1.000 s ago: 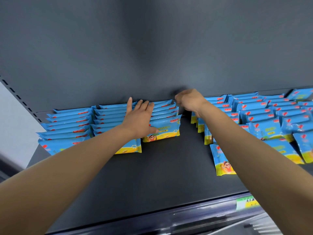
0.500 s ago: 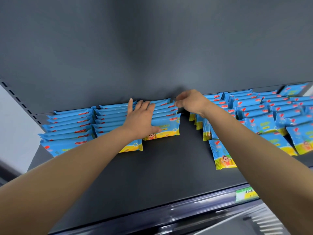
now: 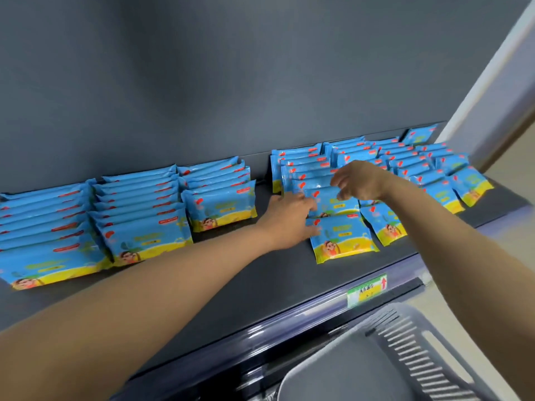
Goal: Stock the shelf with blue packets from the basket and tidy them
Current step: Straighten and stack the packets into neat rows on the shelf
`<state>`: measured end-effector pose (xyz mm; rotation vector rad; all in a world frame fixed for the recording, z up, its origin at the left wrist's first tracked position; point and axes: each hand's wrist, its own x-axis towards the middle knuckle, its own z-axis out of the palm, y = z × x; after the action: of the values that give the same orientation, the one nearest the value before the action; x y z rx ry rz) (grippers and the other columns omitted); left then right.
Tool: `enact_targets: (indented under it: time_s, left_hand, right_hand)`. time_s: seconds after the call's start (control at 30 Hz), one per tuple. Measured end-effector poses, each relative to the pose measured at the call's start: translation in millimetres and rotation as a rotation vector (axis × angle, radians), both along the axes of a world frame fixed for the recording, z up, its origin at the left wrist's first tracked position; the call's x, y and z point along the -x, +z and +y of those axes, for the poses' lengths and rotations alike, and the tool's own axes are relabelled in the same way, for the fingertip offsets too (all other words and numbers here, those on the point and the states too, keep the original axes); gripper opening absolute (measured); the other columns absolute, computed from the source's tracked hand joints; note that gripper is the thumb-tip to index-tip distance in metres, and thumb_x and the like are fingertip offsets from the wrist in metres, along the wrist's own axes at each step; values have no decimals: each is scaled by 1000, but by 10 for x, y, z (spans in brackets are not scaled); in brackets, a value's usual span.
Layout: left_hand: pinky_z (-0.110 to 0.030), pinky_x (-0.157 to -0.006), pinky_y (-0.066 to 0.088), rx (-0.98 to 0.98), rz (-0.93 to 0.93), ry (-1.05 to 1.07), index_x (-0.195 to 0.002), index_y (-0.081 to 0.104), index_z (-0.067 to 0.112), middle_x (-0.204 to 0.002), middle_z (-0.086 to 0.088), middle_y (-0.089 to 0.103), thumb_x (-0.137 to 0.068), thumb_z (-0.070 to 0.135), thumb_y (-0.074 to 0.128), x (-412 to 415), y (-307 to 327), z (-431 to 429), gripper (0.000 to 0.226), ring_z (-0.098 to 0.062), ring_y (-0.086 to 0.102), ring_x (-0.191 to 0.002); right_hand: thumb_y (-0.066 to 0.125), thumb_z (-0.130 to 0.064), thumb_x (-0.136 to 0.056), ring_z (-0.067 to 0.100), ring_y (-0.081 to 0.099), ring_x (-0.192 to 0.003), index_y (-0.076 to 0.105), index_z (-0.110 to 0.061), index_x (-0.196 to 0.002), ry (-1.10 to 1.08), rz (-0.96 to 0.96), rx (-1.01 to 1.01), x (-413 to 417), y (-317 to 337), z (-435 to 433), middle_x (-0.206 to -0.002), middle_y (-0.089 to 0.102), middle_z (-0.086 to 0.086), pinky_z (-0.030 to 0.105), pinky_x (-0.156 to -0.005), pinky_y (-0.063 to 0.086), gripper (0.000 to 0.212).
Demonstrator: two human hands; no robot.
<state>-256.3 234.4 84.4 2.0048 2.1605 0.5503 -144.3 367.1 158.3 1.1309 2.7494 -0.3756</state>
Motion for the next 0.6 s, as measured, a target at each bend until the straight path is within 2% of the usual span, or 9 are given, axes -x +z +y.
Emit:
enact_targets:
  time_s: [0.1, 0.27, 0.4, 0.47, 0.6]
  left_hand:
    - [-41, -88, 32, 114, 19, 41, -123, 46, 13, -118, -5, 52, -79, 52, 61, -144, -136, 158, 61, -25, 48, -109]
    - [-40, -83, 32, 210, 21, 164, -117, 42, 10, -114, -6, 52, -62, 64, 70, -255, -266, 277, 82, -27, 49, -104]
    - [-39, -84, 32, 225, -108, 197, -114, 44, 12, -111, -5, 49, -65, 53, 75, -259, -275, 321, 71, -25, 47, -103]
    - [-38, -85, 33, 203, -139, 211, -113, 47, 12, -110, -5, 49, -71, 44, 74, -244, -250, 322, 60, -25, 47, -103]
    - [-35, -74, 32, 108, -77, 272, -94, 49, 13, -94, -2, 49, -77, 36, 68, -79, -100, 188, 35, -23, 48, -91]
  right_hand:
    - [64, -13, -86, 24, 48, -126, 57, -8, -125, 10, -48, -9, -166, -141, 98, -132, 56, 9, 33, -105, 36, 40]
    - [67, -6, -82, 24, 49, -124, 52, -11, -130, -46, 50, 28, -309, -314, 257, -135, 53, 10, 32, -102, 38, 50]
    - [68, -5, -79, 25, 48, -124, 43, -21, -139, -42, 104, 13, -248, -405, 309, -139, 45, 11, 29, -92, 42, 66]
    - [70, -9, -78, 28, 47, -123, 39, -23, -141, -16, 87, -24, -179, -421, 313, -137, 42, 14, 32, -95, 44, 71]
    - [69, -17, -80, 33, 46, -120, 39, -19, -140, 24, 156, -96, 3, -366, 268, -133, 43, 20, 36, -103, 38, 68]
